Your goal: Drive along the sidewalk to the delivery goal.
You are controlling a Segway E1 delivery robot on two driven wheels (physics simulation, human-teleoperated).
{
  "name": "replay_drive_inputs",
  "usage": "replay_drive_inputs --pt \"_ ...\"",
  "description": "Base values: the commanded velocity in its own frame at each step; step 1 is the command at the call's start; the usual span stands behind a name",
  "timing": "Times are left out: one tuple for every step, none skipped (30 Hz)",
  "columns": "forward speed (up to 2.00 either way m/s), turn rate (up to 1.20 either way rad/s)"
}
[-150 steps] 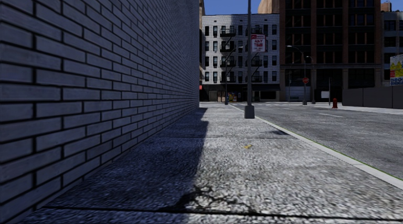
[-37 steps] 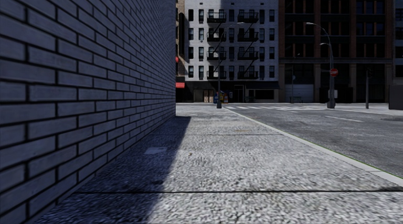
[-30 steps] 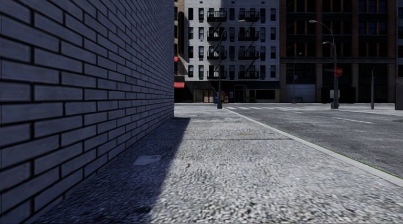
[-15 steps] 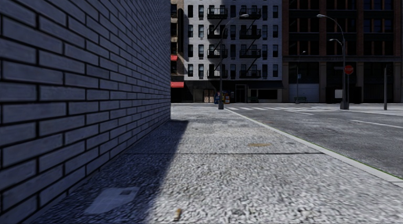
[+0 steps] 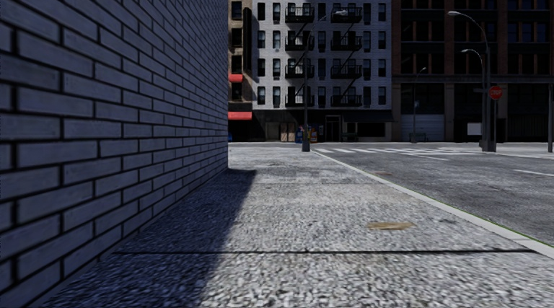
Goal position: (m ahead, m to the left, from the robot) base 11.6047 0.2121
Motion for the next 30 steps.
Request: replay_drive_inputs --pt "2.00 0.00" --pt "2.00 0.00" --pt "2.00 0.00" --pt "2.00 0.00" --pt "2.00 0.00" --pt "2.00 0.00" --pt "2.00 0.00" --pt "2.00 0.00" --pt "2.00 0.00" --pt "2.00 0.00" --pt "2.00 0.00" --pt "2.00 0.00" --pt "2.00 0.00" --pt "2.00 0.00" --pt "2.00 0.00" --pt "2.00 0.00" --pt "2.00 0.00" --pt "2.00 0.00" --pt "2.00 0.00" --pt "2.00 0.00" --pt "2.00 0.00" --pt "2.00 0.00" --pt "2.00 -0.12" --pt "2.00 -0.12" --pt "2.00 -0.25" --pt "2.00 -0.36" --pt "2.00 -0.38" --pt "2.00 -0.38" --pt "2.00 -0.39" --pt "2.00 -0.33"
